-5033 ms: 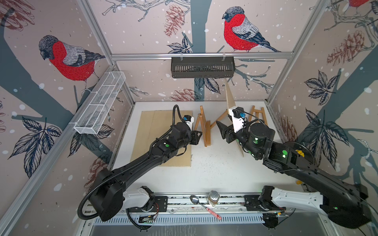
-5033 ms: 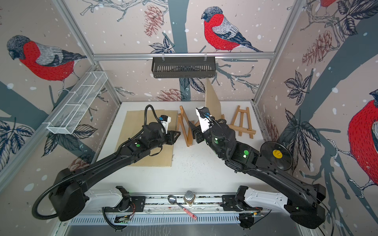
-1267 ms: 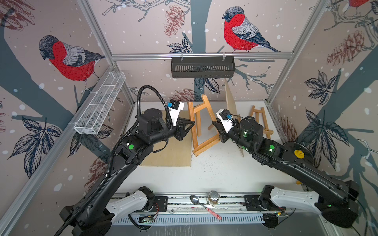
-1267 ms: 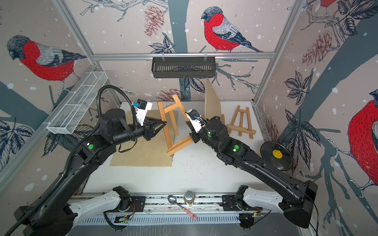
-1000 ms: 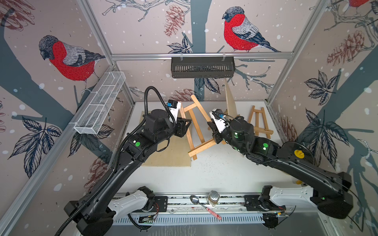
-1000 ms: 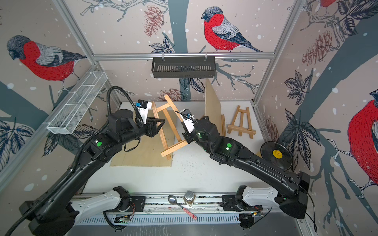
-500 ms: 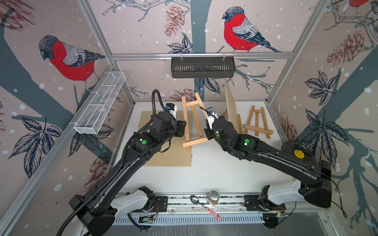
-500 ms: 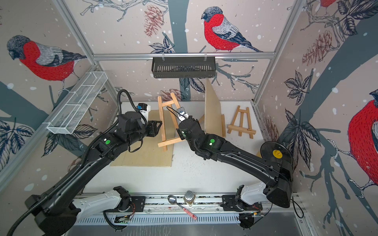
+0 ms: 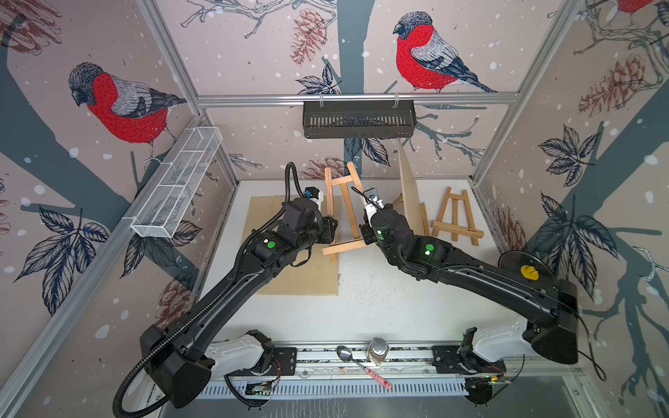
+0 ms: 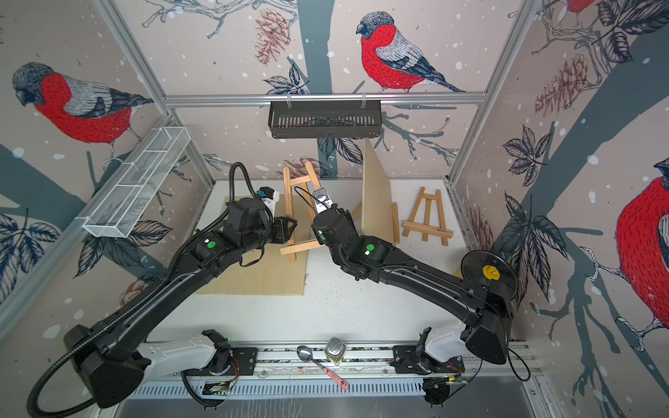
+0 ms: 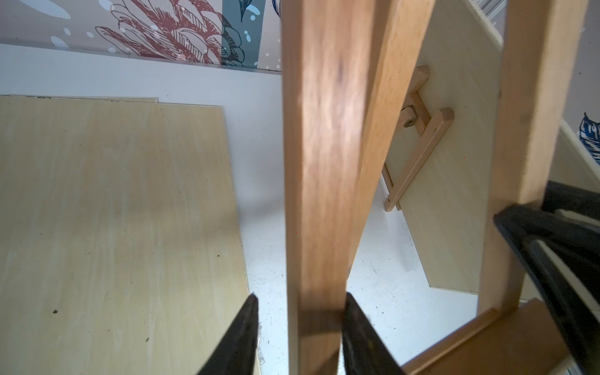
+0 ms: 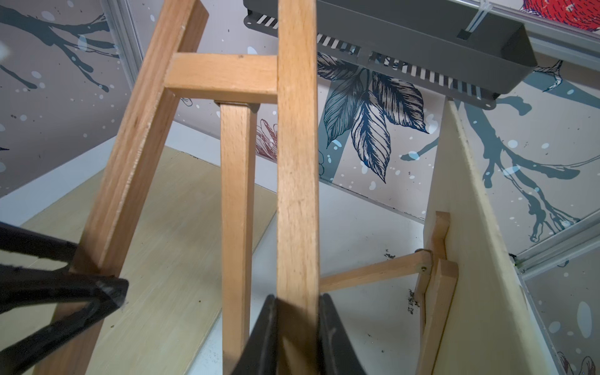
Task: Disassemble the easel
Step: Place the easel at the center of the board.
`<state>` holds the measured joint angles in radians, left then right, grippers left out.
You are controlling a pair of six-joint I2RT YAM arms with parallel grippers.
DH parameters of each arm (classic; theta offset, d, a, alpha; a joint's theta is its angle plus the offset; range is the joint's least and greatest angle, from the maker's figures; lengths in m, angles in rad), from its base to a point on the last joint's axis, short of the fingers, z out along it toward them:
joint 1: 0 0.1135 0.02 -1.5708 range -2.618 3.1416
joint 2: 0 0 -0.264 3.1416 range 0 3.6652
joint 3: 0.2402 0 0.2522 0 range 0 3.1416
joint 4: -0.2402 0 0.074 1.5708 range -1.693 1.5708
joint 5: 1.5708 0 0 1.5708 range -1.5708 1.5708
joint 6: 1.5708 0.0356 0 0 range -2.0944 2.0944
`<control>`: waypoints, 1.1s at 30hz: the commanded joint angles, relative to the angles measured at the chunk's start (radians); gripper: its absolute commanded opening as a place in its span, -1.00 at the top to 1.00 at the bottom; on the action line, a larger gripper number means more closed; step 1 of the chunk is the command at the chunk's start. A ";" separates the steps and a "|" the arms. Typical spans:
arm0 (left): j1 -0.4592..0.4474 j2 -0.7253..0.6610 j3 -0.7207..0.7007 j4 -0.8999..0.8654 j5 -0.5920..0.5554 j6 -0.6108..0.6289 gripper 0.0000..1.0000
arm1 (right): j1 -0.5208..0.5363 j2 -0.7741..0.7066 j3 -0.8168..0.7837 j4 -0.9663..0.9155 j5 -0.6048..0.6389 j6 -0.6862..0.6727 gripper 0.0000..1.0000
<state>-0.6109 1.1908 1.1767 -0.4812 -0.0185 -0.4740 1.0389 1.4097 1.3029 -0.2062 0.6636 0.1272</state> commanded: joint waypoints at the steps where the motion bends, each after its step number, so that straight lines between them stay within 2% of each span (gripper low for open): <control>1: 0.000 0.014 0.001 0.001 -0.024 -0.018 0.63 | -0.007 -0.005 0.003 0.087 0.007 0.019 0.84; 8: 0.000 0.058 0.009 0.001 -0.031 -0.019 0.66 | -0.021 0.015 0.000 0.093 -0.016 0.024 0.84; 14: 0.002 0.102 0.053 -0.035 -0.097 0.008 0.73 | -0.042 0.028 0.001 0.097 -0.046 0.028 0.81; 19: 0.022 0.198 0.149 -0.093 -0.106 0.058 0.82 | -0.087 0.029 -0.004 0.099 -0.121 0.026 0.42; 23: 0.058 0.257 0.194 -0.083 -0.088 0.090 0.83 | -0.115 0.008 -0.015 0.101 -0.160 0.019 -0.24; 25: 0.083 0.289 0.219 -0.079 -0.065 0.117 0.84 | -0.128 -0.017 -0.026 0.105 -0.181 0.013 -0.48; 29: 0.125 0.352 0.250 -0.049 0.004 0.172 0.85 | -0.147 -0.085 -0.047 0.112 -0.223 0.011 -0.50; 33: 0.175 0.472 0.320 -0.063 0.100 0.232 0.85 | -0.161 -0.184 -0.062 0.099 -0.290 -0.004 -0.49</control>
<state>-0.4568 1.6096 1.4536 -0.5789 -0.0059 -0.3008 0.8818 1.2701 1.2446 -0.1291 0.4385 0.1329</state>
